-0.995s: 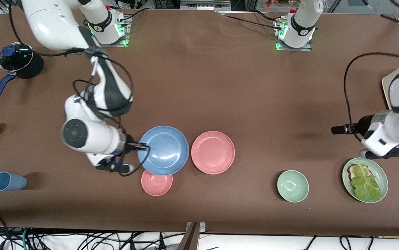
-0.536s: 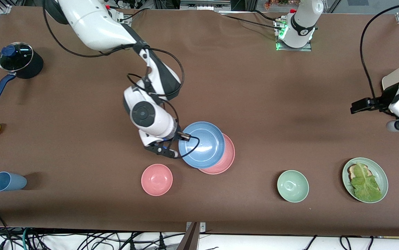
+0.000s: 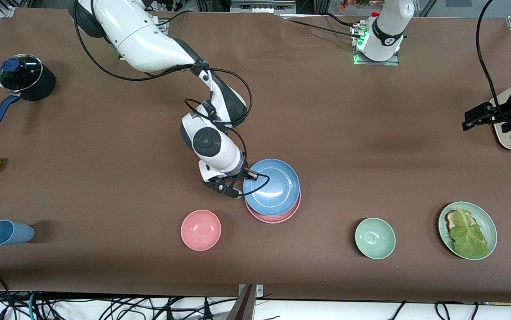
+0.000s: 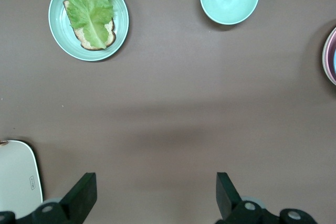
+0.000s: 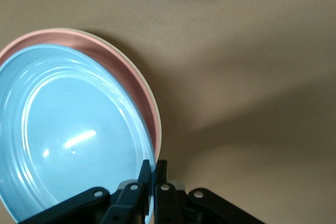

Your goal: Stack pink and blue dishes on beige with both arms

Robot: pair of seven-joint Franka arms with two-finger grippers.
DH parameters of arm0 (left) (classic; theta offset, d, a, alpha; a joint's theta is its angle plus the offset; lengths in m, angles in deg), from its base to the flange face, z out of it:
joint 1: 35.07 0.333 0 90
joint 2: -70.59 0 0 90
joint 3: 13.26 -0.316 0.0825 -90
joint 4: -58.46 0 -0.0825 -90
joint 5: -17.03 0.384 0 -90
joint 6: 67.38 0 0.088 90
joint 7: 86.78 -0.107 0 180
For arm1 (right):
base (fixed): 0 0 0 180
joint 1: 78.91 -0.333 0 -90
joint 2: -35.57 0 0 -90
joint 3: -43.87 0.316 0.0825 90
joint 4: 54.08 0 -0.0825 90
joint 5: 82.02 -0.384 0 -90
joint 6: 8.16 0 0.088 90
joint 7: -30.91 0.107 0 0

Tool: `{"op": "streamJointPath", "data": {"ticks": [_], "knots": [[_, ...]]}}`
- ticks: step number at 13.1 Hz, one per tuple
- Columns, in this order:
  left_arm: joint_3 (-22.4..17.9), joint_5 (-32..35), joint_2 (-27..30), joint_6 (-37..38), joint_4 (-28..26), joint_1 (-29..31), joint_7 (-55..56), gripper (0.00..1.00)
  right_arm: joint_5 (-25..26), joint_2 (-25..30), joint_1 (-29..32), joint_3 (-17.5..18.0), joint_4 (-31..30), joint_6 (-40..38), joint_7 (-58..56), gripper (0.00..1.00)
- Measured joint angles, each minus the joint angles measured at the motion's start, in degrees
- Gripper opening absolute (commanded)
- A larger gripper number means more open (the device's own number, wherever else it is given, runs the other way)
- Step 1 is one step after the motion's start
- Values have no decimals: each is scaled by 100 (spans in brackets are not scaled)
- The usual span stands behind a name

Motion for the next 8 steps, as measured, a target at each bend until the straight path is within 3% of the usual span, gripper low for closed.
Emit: {"op": "streamJointPath", "data": {"ticks": [3, 4, 5, 6, 8], "knots": [[-2, 0, 0, 0, -5, 1, -4, 100, 22, 0, 5, -89, 0, 146, -1, 0], [-4, 0, 0, 0, -5, 1, -4, 100, 24, -3, 6, -114, 0, 176, -1, 10], [-4, 0, 0, 0, -5, 1, -4, 100, 26, -12, 6, -123, 0, 214, -1, 37], [-5, 0, 0, 0, -5, 1, -4, 100, 29, -26, 5, -123, 0, 237, -1, 50], [-5, 0, 0, 0, -5, 1, -4, 100, 47, -46, 5, -124, 0, 266, -1, 61]]}}
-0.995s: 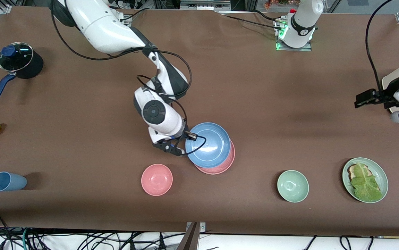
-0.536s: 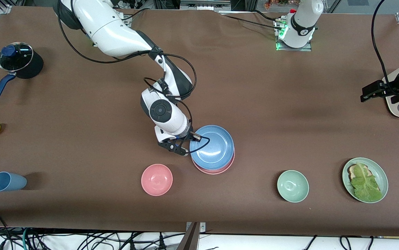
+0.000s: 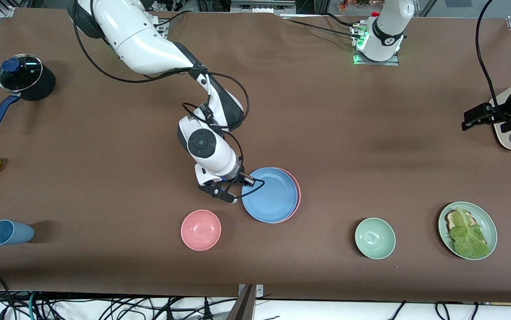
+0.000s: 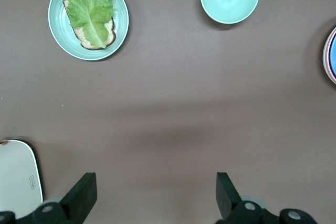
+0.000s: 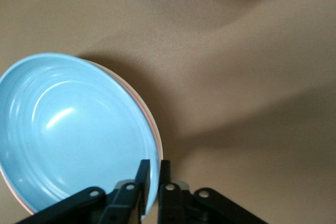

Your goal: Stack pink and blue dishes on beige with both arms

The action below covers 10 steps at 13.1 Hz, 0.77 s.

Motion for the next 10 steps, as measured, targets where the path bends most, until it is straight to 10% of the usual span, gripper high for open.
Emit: {"op": "streamJointPath", "data": {"ticks": [5, 10], "knots": [[3, -2, 0, 0, -2, -9, 0, 100, 76, 134, 26, -315, 205, -404, -182, 100], [4, -3, 0, 0, -6, -15, 0, 100, 85, 861, 301, -1289, 332, -1551, -2207, 100]]}}
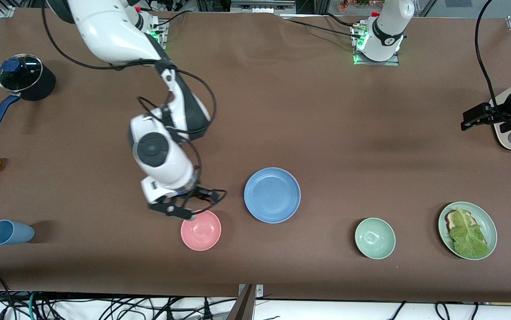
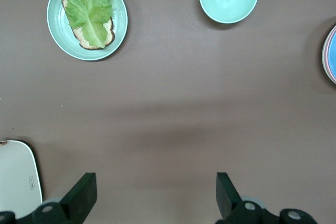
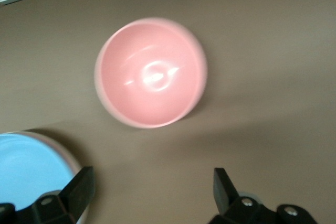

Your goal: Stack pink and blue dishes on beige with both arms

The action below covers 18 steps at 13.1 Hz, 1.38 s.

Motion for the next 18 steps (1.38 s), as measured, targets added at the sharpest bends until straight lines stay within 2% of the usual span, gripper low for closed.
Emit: {"op": "streamJointPath", "data": {"ticks": [4, 6, 8, 10, 12, 15, 18], "knots": [[1, 0, 0, 0, -7, -10, 0, 100, -9, 730, 720, -191, -47, -1432, -1479, 100], [2, 0, -1, 0, -12, -17, 2, 100, -16, 1219, 951, -193, -316, -1714, -1823, 100], [2, 0, -1, 0, -16, -18, 2, 100, -17, 1912, 986, -193, -966, -1763, -1859, 100], [3, 0, -1, 0, -19, -19, 2, 100, -14, 2792, 1021, -192, -1883, -1758, -1872, 100], [3, 0, -1, 0, -21, -20, 2, 100, -12, 3495, 1287, -117, -2527, -1776, -2137, 100], [3, 0, 0, 0, -21, -21, 2, 100, -13, 3843, 1807, 106, -2759, -1843, -2460, 100], [3, 0, 0, 0, -21, -21, 2, 100, -13, 3854, 1841, 172, -2752, -1854, -2461, 100]]}}
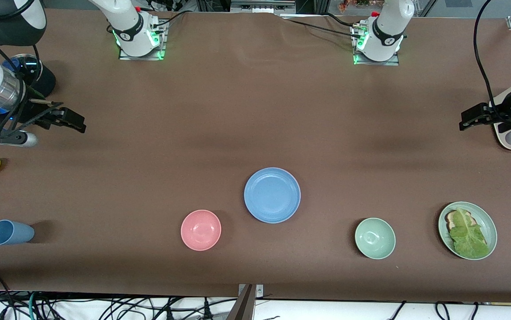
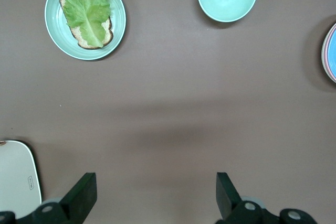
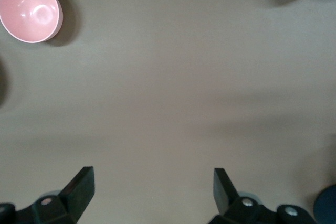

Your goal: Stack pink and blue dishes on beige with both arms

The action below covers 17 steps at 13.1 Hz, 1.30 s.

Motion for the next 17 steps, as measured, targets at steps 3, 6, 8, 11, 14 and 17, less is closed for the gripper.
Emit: {"op": "streamJointPath", "data": {"ticks": [3, 6, 8, 11, 14, 17], "knots": [[0, 0, 0, 0, 0, 0, 0, 100, 0, 0, -1, 26, 40, 0, 2, 100], [0, 0, 0, 0, 0, 0, 0, 100, 0, 0, -1, 26, 65, 0, -1, 100], [0, 0, 0, 0, 0, 0, 0, 100, 0, 0, 0, 25, 114, -24, -1, 100], [0, 0, 0, 0, 0, 0, 0, 100, 0, 1, 1, 24, 139, -52, -1, 100], [0, 0, 0, 0, 0, 0, 0, 100, 0, 1, 6, 17, 144, -58, -2, 100], [0, 0, 0, 0, 0, 0, 0, 100, 1, 1, 14, 15, 144, -66, -44, 100]]}}
